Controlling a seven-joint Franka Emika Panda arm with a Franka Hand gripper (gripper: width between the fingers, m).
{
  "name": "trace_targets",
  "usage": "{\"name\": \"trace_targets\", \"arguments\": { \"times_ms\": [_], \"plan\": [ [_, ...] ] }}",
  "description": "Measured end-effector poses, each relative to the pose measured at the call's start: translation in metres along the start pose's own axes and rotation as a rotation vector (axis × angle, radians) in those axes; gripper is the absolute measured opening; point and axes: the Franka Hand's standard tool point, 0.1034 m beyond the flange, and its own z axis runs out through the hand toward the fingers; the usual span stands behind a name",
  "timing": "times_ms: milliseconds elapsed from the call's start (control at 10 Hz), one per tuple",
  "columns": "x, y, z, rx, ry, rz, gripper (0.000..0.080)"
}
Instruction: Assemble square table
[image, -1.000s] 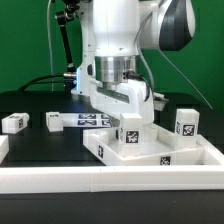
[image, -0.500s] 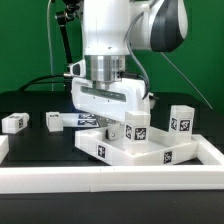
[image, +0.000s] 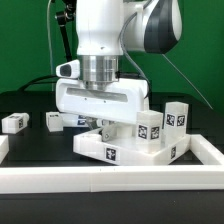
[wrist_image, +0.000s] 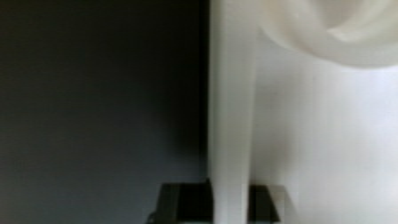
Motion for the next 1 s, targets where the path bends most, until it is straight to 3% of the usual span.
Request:
{"name": "trace_targets", "arguments": {
  "times_ms": [100,700,1000],
  "plan": [
    [0.0,-0.005,0.0,-0.005,0.002,-0.098,0.0048],
    [0.004,-0.001,0.0,-0.018,0.001,-0.435,0.0048],
    [0.019,-0.018,-0.001,-0.026,0.021,-0.655,0.0048]
  ]
}}
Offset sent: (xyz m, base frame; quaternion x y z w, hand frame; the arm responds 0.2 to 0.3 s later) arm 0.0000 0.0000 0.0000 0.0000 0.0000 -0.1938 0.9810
